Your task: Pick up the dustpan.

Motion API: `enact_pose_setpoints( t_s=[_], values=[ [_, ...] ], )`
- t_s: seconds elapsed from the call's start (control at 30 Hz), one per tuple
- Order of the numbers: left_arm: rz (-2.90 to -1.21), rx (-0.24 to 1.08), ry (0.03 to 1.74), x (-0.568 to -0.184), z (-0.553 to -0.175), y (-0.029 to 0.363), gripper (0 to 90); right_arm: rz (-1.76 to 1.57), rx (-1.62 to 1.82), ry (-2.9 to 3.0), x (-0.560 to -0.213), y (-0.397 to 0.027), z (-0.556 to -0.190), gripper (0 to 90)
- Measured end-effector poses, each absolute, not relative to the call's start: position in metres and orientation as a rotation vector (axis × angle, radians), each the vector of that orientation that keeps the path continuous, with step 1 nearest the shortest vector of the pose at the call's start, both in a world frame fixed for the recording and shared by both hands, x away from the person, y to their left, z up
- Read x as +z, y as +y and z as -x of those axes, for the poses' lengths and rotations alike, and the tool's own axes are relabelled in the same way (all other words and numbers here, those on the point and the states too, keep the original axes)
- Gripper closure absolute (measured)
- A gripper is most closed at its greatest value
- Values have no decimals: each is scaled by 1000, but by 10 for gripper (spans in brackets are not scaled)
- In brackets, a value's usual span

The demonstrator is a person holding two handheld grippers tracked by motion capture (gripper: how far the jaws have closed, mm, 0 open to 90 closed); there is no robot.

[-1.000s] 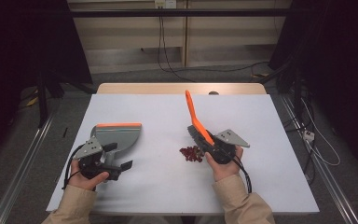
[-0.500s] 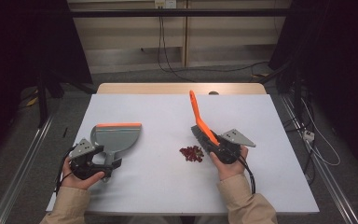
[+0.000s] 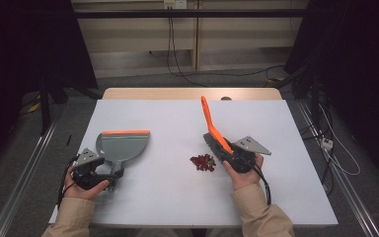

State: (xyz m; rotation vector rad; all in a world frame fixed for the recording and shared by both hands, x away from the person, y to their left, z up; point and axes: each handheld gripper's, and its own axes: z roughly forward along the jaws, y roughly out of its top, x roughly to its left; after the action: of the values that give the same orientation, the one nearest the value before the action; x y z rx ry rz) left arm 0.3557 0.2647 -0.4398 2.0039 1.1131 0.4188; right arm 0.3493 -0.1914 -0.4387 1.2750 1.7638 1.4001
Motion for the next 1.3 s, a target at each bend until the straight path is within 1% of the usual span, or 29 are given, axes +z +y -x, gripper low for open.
enact_pose_setpoints(
  t_s=[0.2,0.3,0.33,0.47,0.6,0.63,0.7,0.73,0.8,0.83,0.87,0.9,1.0,1.03,1.1,1.23,1.3],
  values=[
    [-2008,433,1152,-439,-356,270,111,-1281,1393,1758,-438,-193,-349,712],
    [-2004,436,1174,-438,-357,274,133,-1282,1387,1756,-438,-196,-349,712],
    [-2005,433,1181,-438,-358,275,147,-1281,1385,1754,-437,-198,-349,712],
    [-1997,401,1196,-435,-365,273,248,-1293,1378,1734,-435,-205,-349,712],
    [-2043,370,1240,-437,-376,264,286,-1297,1360,1736,-435,-210,-350,712],
    [-2046,339,1250,-439,-378,262,319,-1299,1355,1738,-435,-211,-350,712],
    [-2078,371,1267,-440,-381,258,337,-1296,1349,1747,-436,-212,-351,712],
    [-2089,372,1272,-440,-383,256,358,-1298,1343,1749,-436,-213,-352,712],
    [-2113,356,1268,-441,-386,255,463,-1300,1339,1754,-437,-215,-353,712],
    [-2119,324,1262,-442,-388,255,504,-1302,1335,1757,-438,-216,-354,712],
    [-2116,321,1267,-443,-388,254,581,-1312,1334,1756,-438,-216,-354,712],
    [-2121,355,1256,-443,-389,254,614,-1312,1333,1757,-439,-217,-354,712],
    [-2101,313,1257,-443,-392,258,629,-1310,1329,1766,-439,-218,-355,712],
    [-2095,331,1244,-443,-391,258,631,-1311,1320,1769,-439,-219,-355,712],
    [-2100,308,1222,-441,-389,258,633,-1313,1318,1768,-439,-221,-355,712],
    [-2120,337,1138,-432,-384,256,634,-1317,1311,1760,-439,-226,-355,712],
    [-2105,323,1112,-427,-381,255,634,-1319,1310,1759,-439,-228,-355,712]
  ],
)
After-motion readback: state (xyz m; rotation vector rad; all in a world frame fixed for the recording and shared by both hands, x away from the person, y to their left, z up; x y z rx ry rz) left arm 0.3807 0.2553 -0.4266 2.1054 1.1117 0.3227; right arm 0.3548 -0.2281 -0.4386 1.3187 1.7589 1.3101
